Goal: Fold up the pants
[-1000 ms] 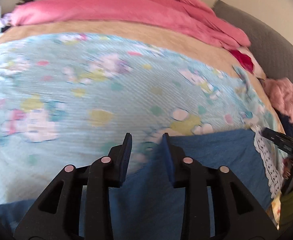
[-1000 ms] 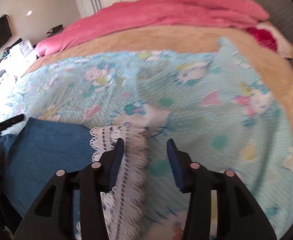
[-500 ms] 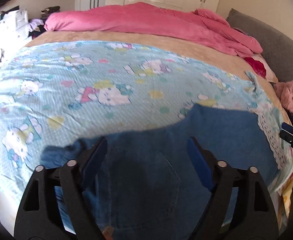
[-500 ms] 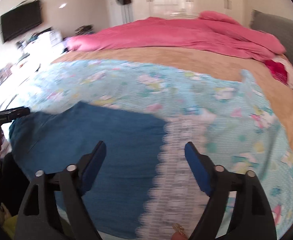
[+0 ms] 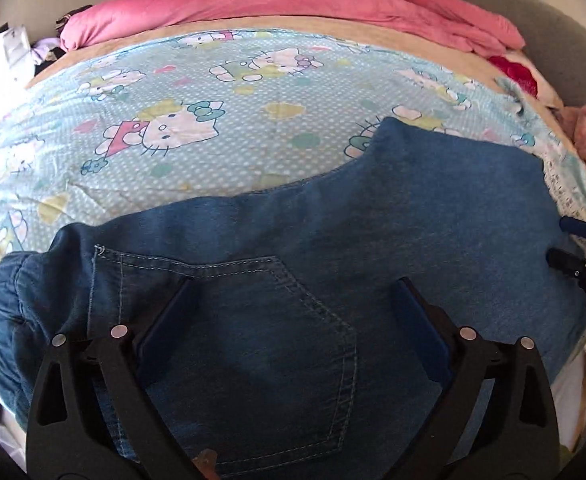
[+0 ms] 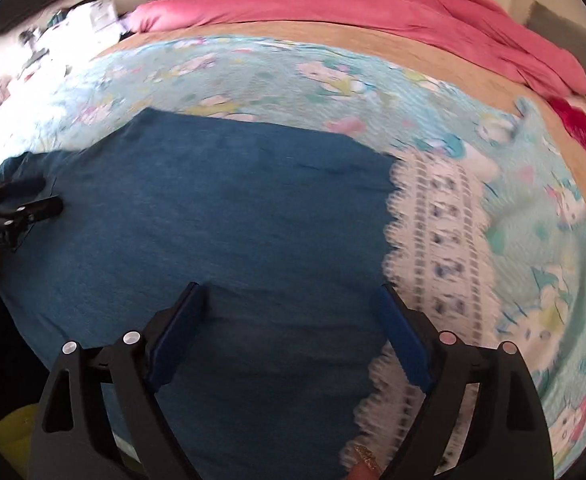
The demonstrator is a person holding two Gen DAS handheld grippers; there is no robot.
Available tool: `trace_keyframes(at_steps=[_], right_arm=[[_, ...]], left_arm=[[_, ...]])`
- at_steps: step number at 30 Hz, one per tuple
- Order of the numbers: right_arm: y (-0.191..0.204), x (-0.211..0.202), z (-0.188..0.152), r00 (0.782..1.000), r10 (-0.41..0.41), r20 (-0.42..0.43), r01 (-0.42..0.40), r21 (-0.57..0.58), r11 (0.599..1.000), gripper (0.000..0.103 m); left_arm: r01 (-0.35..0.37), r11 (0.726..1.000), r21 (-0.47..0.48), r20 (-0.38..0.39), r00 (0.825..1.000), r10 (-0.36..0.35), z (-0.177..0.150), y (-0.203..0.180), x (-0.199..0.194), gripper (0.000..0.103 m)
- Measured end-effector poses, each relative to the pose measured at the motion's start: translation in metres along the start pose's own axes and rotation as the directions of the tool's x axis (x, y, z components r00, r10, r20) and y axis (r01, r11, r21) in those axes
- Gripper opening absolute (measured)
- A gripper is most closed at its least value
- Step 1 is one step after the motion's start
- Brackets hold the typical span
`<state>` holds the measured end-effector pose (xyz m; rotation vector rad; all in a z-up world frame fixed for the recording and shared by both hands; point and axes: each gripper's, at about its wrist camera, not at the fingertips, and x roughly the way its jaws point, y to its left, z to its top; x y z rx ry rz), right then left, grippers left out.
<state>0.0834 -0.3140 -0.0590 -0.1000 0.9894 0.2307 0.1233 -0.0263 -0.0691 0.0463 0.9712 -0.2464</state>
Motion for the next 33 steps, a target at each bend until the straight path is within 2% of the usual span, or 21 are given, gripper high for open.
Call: trace_keyframes(at_steps=[7, 11, 16, 21, 23, 24, 28, 31, 33], right_arm=[[-0.004, 0.000, 0.000, 1.000, 0.014, 0.024, -0.015, 0.016, 1.000, 0.087], [-0.008, -0.032, -0.004, 0.991, 0.047, 0.125, -0.053, 0.044, 0.998, 0.087], [-0.003, -0.063, -0.012, 0.979, 0.049, 0.196, -0.058, 0.038, 0.998, 0.087], [0.007, -0.081, -0.018, 0.970, 0.035, 0.241, -0.043, 0.029, 0.999, 0.087], [0.008, -0.084, -0.021, 0.968, 0.046, 0.246, -0.056, 0.033, 0.998, 0.089], [0.009, -0.086, -0.023, 0.968, 0.049, 0.247, -0.059, 0.032, 0.998, 0.096], [0.017, -0.084, -0.030, 0.971, 0.032, 0.238, -0.038, 0.021, 0.999, 0.096], [0.015, -0.073, -0.039, 0.982, 0.008, 0.190, -0.016, 0.044, 0.999, 0.096], [0.010, -0.061, -0.045, 0.991, -0.019, 0.129, 0.012, 0.062, 0.998, 0.096]], left_arm=[[0.017, 1.000, -0.004, 0.023, 1.000, -0.017, 0.002, -0.004, -0.010, 0.093], [0.046, 0.999, 0.003, 0.073, 0.996, -0.046, 0.008, -0.011, -0.033, 0.093], [0.072, 0.997, 0.030, 0.109, 0.991, -0.075, 0.012, -0.028, -0.055, 0.093], [0.094, 0.994, 0.058, 0.090, 0.991, -0.099, 0.010, -0.046, -0.055, 0.093], [0.094, 0.993, 0.071, 0.083, 0.992, -0.100, 0.008, -0.052, -0.054, 0.093], [0.098, 0.992, 0.075, 0.078, 0.992, -0.104, 0.006, -0.054, -0.053, 0.093], [0.103, 0.990, 0.097, 0.049, 0.993, -0.109, -0.001, -0.065, -0.044, 0.093], [0.108, 0.988, 0.114, 0.017, 0.994, -0.111, -0.010, -0.072, -0.034, 0.093], [0.082, 0.988, 0.129, -0.016, 0.997, -0.080, -0.015, -0.077, -0.024, 0.093]])
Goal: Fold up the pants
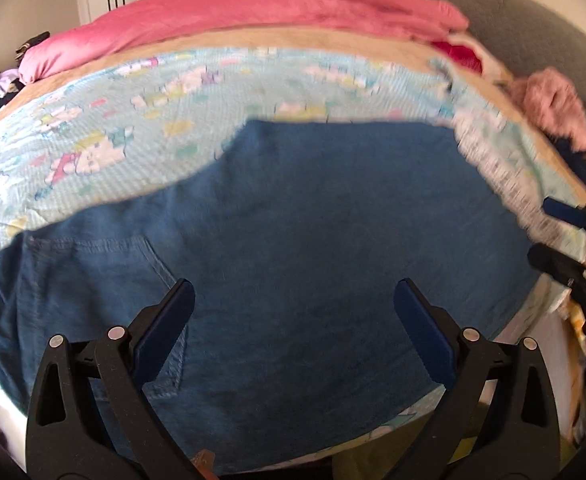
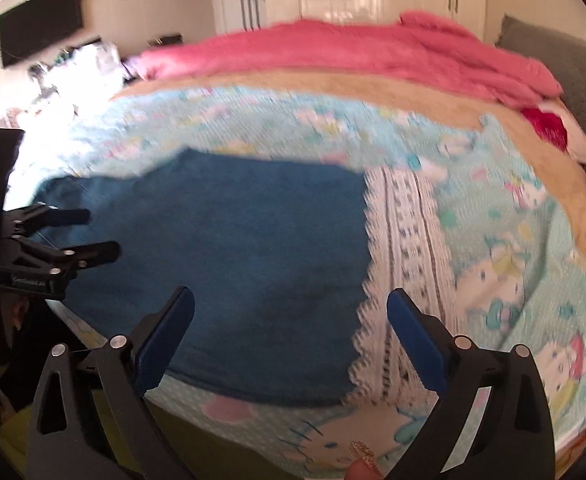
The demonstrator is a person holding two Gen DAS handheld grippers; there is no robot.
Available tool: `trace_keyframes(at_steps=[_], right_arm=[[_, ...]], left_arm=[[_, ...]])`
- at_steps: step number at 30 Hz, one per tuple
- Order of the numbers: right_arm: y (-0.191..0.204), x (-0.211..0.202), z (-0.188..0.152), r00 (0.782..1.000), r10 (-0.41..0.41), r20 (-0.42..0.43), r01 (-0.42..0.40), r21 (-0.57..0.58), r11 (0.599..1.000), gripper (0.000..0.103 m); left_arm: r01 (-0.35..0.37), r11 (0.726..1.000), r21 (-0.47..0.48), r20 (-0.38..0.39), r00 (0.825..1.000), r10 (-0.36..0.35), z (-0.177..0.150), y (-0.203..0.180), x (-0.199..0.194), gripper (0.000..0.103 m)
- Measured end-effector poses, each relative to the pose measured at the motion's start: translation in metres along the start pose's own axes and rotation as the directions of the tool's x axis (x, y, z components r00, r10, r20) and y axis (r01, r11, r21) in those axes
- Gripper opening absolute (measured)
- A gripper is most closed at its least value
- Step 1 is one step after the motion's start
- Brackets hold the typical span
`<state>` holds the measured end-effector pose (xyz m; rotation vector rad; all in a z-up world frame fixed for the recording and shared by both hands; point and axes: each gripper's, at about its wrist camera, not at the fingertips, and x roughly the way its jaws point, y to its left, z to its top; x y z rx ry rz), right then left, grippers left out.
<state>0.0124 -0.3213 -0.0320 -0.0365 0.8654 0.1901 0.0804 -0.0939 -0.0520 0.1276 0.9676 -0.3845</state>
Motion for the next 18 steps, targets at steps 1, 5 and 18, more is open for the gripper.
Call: trace_keyframes(at_steps=[1, 5, 18], right_arm=[[-0.005, 0.010, -0.004, 0.998, -0.034, -0.057, 0.035, 0.008, 0.999, 0.096], [-0.013, 0.024, -0.016, 0.995, -0.023, -0.096, 0.026, 0.030, 0.999, 0.097], [-0.047, -0.016, 0.000, 0.997, 0.040, 0.062, -0.052, 0.204, 0.978, 0.096]], left_arm=[[-0.009, 1.000, 0.003, -0.030, 1.000, 0.009, -0.003, -0.001, 0.008, 0.093], [-0.023, 0.999, 0.022, -0.018, 1.000, 0.023, -0.009, -0.001, 0.015, 0.094], [0.013, 1.000, -0.005, 0.061, 0.998, -0.012, 0.023, -0.003, -0.022, 0.094]])
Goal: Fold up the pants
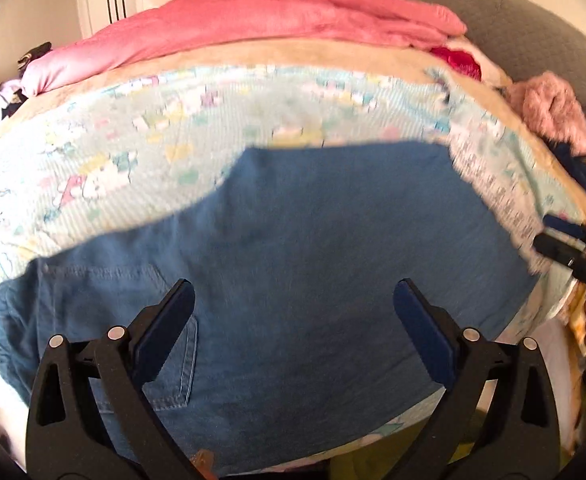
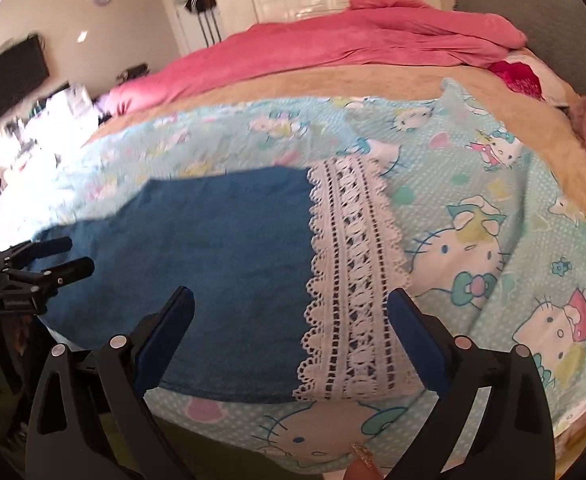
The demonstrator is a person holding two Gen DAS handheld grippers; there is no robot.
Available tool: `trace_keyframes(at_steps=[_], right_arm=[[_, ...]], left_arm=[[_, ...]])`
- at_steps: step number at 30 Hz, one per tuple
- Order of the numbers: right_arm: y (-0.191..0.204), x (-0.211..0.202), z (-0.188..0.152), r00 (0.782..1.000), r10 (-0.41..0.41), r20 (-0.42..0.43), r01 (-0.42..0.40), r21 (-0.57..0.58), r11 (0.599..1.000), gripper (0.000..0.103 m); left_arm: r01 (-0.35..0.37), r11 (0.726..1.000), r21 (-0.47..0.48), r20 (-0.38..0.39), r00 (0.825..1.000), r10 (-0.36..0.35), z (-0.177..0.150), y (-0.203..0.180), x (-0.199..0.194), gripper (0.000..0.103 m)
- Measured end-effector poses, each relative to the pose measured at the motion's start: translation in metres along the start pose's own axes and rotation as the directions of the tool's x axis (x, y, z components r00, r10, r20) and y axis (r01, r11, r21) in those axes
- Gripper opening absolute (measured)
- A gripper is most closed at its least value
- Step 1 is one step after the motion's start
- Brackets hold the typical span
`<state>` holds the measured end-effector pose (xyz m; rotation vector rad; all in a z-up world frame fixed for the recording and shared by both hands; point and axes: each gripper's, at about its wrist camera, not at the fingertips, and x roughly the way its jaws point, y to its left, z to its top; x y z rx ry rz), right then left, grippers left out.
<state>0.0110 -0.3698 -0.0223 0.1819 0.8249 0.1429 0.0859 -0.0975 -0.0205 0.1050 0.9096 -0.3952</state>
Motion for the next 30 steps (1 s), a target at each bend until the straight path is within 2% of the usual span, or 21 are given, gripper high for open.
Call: trace_keyframes(at_steps=[2, 9, 16, 25, 30], right_arm=[[-0.005, -0.006, 0.002, 1.000, -0.001, 0.019, 0.001, 0.013, 1.000, 0.096], [-0.020, -0.027, 0.003, 0.996, -0.006, 0.084, 0.004, 0.020, 1.000, 0.096], [-0.040, -0.043, 0.003, 0.993, -0.030, 0.113, 0.026, 0.037, 0.999, 0.096], [-0.058, -0.054, -0.009, 0.994, -0.053, 0.095, 0.047, 0.073, 0.996, 0.097], [-0.058, -0.042, -0.017, 0.999, -0.023, 0.048, 0.019, 0.091, 0.996, 0.097]], left_arm=[[0.000, 1.000, -0.005, 0.013, 1.000, 0.000, 0.010, -0.003, -0.004, 0.094], [-0.005, 0.997, 0.082, 0.040, 0.999, 0.001, 0.043, -0.032, -0.009, 0.094], [0.052, 0.990, 0.134, 0.018, 0.998, -0.055, 0.071, -0.060, 0.008, 0.094], [0.109, 0.967, 0.230, -0.035, 0.994, -0.104, 0.106, -0.097, 0.045, 0.094], [0.089, 0.952, 0.292, -0.086, 0.994, -0.066, 0.116, -0.113, 0.082, 0.094]])
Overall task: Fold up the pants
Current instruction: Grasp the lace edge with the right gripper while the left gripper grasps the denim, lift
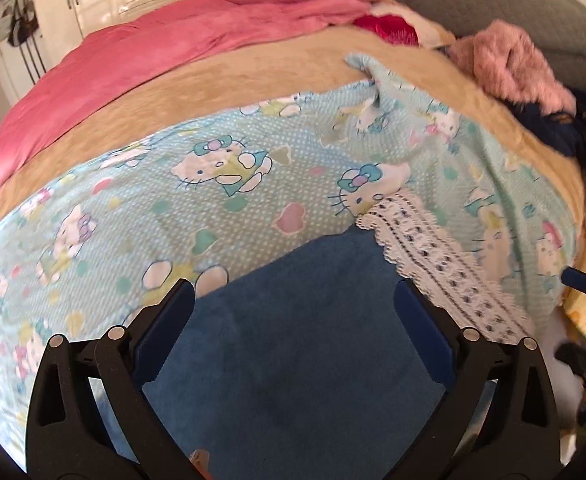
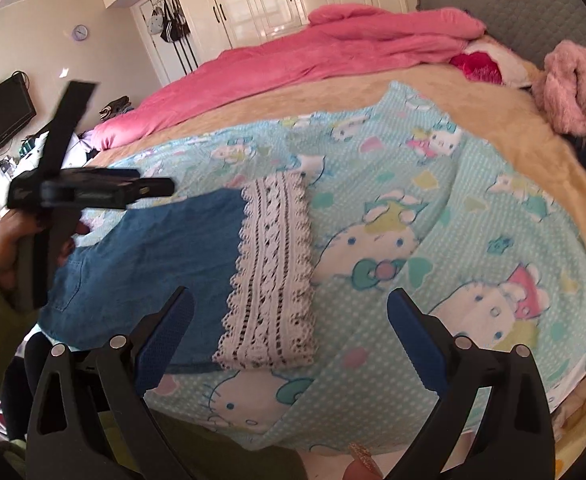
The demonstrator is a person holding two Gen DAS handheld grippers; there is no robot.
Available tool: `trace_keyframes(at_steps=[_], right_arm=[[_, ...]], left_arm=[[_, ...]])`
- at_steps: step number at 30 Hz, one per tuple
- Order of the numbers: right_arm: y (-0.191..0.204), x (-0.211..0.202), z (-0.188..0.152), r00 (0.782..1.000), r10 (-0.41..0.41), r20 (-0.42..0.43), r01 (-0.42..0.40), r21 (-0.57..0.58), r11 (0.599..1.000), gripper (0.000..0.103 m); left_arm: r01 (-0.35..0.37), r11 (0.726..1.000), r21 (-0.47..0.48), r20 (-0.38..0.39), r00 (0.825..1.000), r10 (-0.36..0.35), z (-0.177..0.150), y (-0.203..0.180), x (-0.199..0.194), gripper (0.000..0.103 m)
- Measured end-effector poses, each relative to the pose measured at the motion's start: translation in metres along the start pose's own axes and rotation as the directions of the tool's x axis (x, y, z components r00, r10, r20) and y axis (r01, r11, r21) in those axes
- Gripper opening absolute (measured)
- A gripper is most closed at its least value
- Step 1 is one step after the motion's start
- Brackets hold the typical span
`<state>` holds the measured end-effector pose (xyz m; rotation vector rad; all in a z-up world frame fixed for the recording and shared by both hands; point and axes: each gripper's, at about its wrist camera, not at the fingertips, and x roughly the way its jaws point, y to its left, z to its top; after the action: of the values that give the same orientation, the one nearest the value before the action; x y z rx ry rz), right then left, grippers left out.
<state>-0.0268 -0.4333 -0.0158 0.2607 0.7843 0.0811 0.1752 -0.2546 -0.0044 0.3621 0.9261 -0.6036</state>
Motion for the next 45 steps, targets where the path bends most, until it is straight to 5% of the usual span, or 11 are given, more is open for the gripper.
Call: trace_keyframes(at_steps=[10, 17, 19, 21, 23, 29, 31, 36, 45], right_arm=[[0.010, 0.029, -0.007, 0.994, 0.070, -0.082, -0.067, 0.044, 0.997, 0.097], [0.008, 0.050, -0.009, 0.986, 0.097, -0.134, -0.085, 0.097, 0.992, 0.096], [0.007, 0.049, -0.007, 0.983, 0.137, -0.125, -0.122, 0.119, 0.985, 0.070], [0.008, 0.050, -0.005, 0.981, 0.140, -0.132, -0.125, 0.114, 0.986, 0.069], [0.004, 0.054, -0.003, 0.980, 0.143, -0.142, -0.126, 0.118, 0.985, 0.069], [0.004, 0.066, -0.001, 0.975, 0.177, -0.136, -0.156, 0.151, 0.976, 0.065], [0.009, 0.068, 0.000, 0.963, 0.228, -0.143, -0.209, 0.137, 0.968, 0.038], [0.024, 0.062, 0.006, 0.958, 0.261, -0.118, -0.251, 0.093, 0.963, 0.031], [0.063, 0.033, 0.038, 0.948, 0.317, -0.031, -0.318, -0.025, 0.948, 0.031]], left_arm=[[0.098, 0.991, 0.089, -0.046, 0.994, -0.094, 0.029, -0.018, 0.051, 0.093], [0.191, 0.981, 0.035, -0.137, 0.973, -0.184, 0.029, -0.012, 0.097, 0.093], [0.236, 0.972, -0.005, -0.149, 0.961, -0.234, 0.027, -0.008, 0.104, 0.093], [0.247, 0.969, -0.001, -0.148, 0.958, -0.245, 0.027, -0.010, 0.104, 0.088], [0.266, 0.963, 0.036, -0.142, 0.956, -0.259, 0.027, -0.017, 0.100, 0.063], [0.281, 0.956, 0.087, -0.137, 0.954, -0.268, 0.023, -0.034, 0.094, 0.027], [0.265, 0.958, 0.107, -0.136, 0.959, -0.250, 0.022, -0.040, 0.092, 0.023], [0.217, 0.963, 0.160, -0.143, 0.970, -0.195, 0.025, -0.050, 0.085, 0.011], [0.309, 0.951, 0.012, 0.002, 0.951, -0.309, 0.031, 0.002, 0.036, 0.001]])
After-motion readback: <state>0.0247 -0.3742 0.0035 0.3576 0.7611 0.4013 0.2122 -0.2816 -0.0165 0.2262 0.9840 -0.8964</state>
